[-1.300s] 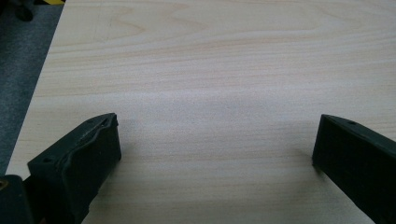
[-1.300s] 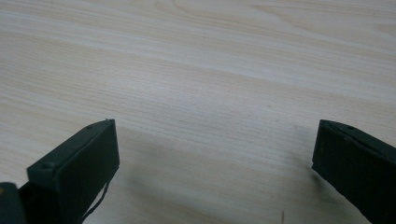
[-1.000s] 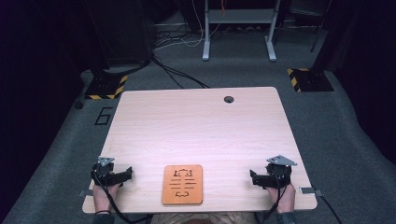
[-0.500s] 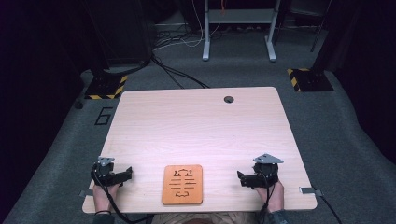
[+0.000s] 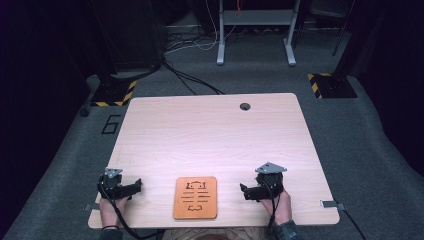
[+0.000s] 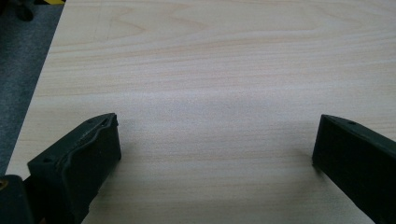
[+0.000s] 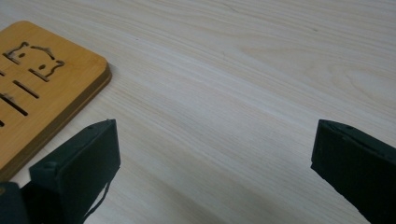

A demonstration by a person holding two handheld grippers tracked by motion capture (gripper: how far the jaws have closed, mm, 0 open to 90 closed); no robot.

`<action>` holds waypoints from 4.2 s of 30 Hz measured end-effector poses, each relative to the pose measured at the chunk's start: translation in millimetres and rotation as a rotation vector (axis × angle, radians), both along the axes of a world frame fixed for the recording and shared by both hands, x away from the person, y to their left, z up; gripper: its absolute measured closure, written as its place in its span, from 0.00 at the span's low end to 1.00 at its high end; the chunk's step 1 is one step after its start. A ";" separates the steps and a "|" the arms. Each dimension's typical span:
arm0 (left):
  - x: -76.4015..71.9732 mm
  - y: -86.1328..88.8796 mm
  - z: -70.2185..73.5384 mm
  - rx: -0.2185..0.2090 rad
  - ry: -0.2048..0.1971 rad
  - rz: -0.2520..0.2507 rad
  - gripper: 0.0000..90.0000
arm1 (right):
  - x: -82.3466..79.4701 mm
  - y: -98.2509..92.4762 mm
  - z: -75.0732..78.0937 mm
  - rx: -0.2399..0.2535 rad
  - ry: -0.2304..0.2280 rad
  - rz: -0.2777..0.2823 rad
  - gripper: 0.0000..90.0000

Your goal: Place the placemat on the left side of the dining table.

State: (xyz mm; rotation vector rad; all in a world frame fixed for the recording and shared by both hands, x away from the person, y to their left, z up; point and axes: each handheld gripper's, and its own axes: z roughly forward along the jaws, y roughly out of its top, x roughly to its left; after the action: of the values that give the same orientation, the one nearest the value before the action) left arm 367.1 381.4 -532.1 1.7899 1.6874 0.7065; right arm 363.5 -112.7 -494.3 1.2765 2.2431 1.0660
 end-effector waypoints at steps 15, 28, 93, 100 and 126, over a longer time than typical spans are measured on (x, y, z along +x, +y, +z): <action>0.0 0.0 0.0 0.000 0.000 0.000 0.01 | 5.0 34.1 -1.6 0.006 0.029 0.089 0.01; 0.0 0.0 0.0 0.000 0.000 0.000 0.01 | 7.6 64.5 -5.3 -0.007 0.051 0.160 0.01; -0.2 0.0 0.0 0.001 0.000 0.000 0.01 | 17.3 80.7 -29.8 -0.016 0.099 0.232 0.00; -0.2 -0.1 0.0 0.001 0.000 0.000 0.01 | 17.4 71.9 -30.8 -0.013 0.087 0.235 0.00; -2.8 -10.2 1.7 -0.010 0.004 -0.024 0.00 | 17.4 62.5 -31.1 -0.041 0.074 0.228 0.00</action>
State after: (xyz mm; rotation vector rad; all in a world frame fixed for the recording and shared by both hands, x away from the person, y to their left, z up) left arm 364.3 371.3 -530.4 1.8024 1.6666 0.6840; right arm 380.9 -50.3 -525.4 1.0798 2.4997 1.0592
